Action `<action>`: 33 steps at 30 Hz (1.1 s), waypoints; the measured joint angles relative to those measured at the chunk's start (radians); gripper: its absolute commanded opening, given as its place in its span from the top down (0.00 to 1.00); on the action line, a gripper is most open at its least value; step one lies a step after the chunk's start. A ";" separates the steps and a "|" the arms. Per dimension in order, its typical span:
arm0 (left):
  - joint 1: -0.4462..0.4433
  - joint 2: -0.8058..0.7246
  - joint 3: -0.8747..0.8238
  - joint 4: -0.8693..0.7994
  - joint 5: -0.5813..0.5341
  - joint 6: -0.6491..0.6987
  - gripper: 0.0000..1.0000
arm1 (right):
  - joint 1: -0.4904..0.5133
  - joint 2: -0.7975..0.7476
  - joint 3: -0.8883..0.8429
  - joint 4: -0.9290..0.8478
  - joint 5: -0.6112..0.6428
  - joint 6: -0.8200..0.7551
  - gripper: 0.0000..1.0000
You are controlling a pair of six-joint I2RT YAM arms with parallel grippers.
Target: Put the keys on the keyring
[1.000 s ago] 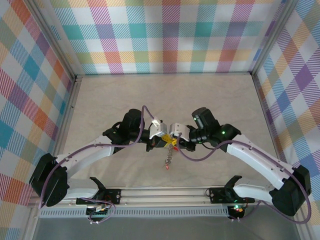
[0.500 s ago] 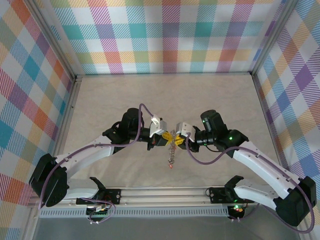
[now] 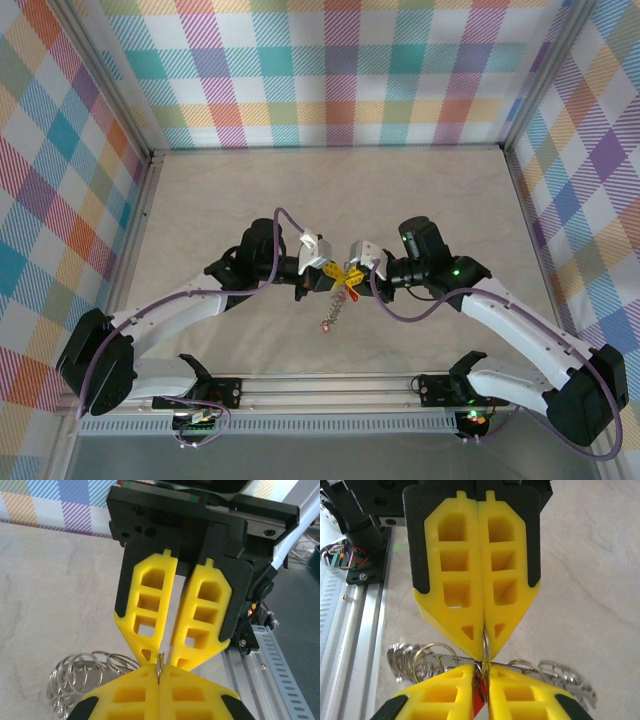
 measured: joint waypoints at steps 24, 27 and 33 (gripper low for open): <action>0.014 -0.021 -0.033 0.108 -0.005 -0.066 1.00 | -0.015 -0.021 -0.031 0.003 -0.014 -0.011 0.84; 0.014 -0.021 -0.033 0.108 -0.005 -0.068 1.00 | -0.015 -0.021 -0.031 0.003 -0.007 -0.012 0.81; 0.014 -0.021 -0.034 0.108 -0.005 -0.072 1.00 | -0.023 -0.043 -0.031 -0.002 0.048 -0.042 0.73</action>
